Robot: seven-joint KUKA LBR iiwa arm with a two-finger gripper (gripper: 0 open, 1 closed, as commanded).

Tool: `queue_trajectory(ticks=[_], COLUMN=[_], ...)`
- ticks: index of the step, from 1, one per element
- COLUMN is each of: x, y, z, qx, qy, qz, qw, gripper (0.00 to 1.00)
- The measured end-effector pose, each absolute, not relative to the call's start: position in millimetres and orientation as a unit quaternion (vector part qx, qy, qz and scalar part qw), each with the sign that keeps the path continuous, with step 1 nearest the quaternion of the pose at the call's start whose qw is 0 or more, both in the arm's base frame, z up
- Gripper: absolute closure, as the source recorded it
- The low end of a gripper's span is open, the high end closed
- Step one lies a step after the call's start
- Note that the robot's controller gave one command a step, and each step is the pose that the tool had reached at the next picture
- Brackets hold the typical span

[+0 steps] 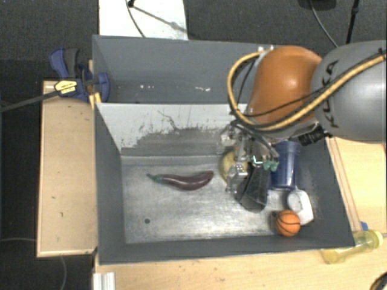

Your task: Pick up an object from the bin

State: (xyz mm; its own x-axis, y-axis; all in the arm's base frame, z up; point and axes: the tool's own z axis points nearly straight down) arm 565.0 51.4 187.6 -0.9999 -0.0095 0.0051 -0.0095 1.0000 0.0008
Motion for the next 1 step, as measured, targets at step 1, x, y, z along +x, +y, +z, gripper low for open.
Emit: queue_trajectory(ticks=[1], x=[566.8], y=[51.1], z=[192.0], qx=[0.004], qy=[-1.0], qz=[0.0], qw=[-0.001], gripper=[0.0])
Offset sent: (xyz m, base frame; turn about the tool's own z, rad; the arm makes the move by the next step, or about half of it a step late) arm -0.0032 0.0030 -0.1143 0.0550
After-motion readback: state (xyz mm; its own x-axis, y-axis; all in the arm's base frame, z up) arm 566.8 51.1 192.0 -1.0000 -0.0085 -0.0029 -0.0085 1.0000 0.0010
